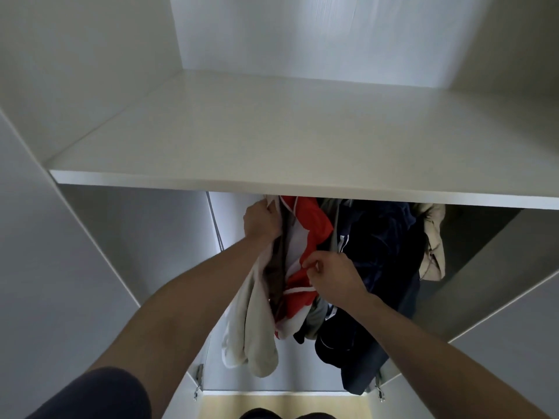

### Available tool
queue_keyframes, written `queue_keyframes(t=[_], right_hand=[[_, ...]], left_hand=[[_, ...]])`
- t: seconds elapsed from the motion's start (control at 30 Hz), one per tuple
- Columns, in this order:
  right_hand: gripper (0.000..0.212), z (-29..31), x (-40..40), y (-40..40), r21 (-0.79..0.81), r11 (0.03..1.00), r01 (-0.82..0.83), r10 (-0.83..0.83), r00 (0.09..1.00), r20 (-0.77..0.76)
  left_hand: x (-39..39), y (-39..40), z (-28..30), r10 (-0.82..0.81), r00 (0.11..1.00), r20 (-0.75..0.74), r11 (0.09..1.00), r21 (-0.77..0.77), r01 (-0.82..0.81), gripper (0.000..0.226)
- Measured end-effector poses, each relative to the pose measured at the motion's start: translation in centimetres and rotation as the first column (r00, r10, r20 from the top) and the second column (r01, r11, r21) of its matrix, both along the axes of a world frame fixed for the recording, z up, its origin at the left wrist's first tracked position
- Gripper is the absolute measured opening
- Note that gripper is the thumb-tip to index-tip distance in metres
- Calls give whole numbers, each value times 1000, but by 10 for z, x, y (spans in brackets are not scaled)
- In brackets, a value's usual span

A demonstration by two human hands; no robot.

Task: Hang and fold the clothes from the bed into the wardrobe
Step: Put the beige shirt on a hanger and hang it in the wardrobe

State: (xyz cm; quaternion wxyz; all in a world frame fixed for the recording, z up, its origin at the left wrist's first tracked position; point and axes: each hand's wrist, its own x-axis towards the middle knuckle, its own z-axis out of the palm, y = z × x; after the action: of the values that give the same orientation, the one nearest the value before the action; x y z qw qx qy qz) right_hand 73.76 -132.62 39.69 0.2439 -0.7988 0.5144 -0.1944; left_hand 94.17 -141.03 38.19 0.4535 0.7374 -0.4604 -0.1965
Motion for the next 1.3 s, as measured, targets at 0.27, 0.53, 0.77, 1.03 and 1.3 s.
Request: queue_keyframes(t=[0.27,0.53,0.77,1.03,1.3], right_hand=[[22,-4,-7,7,-21,998,-63,64,997,31],[39,0,-7,26,-45,992,-115,112,991,-67],[50,4,-15,50,-12,989,-150,149,986,-71],[48,-6,-21,78,54,988,-145,146,989,-24],[51,-13,-16,104,182,983,28,-45,995,92]], left_hand=[[-8,13,3,-81,995,-55,988,124,87,40],[0,56,-1,-15,986,-167,981,189,46,51],[-17,119,-9,-117,928,-354,982,96,160,57],[12,182,-19,116,969,-216,991,90,-99,31],[59,156,-12,138,971,-195,974,204,-97,45]])
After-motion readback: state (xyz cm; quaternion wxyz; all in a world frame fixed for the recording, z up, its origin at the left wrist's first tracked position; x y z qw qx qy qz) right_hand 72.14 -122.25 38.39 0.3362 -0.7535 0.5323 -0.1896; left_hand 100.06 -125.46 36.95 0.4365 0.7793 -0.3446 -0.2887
